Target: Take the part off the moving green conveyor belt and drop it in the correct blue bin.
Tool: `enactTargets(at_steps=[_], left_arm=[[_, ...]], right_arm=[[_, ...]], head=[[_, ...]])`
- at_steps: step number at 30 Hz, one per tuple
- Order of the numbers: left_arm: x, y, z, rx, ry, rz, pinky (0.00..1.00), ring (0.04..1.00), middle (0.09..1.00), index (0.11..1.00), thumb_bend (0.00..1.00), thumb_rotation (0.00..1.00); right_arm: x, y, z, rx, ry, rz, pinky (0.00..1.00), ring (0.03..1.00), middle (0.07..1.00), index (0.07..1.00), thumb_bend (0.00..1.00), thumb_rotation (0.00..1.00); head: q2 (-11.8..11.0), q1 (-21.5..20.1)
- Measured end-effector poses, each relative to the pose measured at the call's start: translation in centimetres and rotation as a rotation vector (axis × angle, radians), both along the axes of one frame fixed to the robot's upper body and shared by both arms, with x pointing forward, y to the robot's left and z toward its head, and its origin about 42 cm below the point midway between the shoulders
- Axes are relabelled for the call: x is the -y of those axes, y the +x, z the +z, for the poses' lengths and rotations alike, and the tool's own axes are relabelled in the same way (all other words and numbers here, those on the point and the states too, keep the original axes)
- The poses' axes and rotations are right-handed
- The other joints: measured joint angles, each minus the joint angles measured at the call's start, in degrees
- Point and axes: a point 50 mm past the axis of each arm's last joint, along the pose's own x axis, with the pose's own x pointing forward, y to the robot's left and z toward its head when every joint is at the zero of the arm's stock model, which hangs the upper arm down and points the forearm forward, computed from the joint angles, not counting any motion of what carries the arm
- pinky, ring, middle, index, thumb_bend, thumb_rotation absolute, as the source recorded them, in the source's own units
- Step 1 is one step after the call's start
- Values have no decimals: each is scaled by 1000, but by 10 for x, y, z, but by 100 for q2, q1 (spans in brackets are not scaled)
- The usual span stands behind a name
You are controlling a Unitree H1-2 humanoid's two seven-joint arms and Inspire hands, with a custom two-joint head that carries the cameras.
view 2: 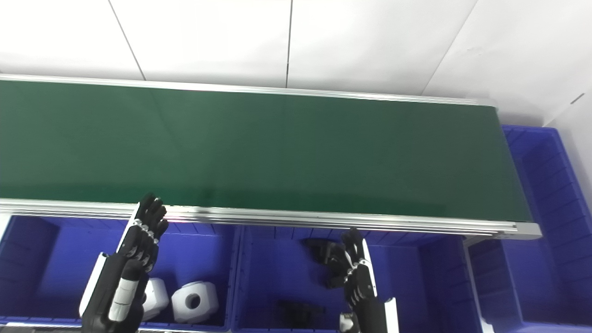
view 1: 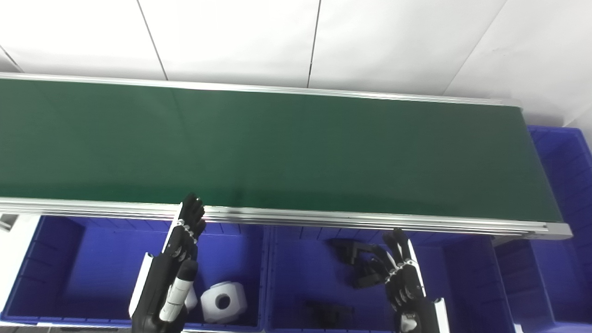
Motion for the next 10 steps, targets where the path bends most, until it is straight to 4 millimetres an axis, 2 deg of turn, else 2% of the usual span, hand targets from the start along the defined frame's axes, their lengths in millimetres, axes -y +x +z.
enactTargets(at_steps=[1,7,10], left_arm=[[-2,1,0,1,0,0,1000,1000,1000,1000,658,870],[-13,1,-7,-17,-9,11,1000,1000,1000,1000,609,961],[-17,3,-10,-23,0,11,1000,1000,1000,1000,591,966]], right_arm=[[0,1,-3,1,-4,8,868,910,951,973,870,1000],[-1,3,-7,-4,-15,20,861,902,952,967,885,1000],[-2,4,-9,-5,-16,18,873,909,960,981,907,1000]], head=[[-53,-238],[-158,-503],[-185,-600]])
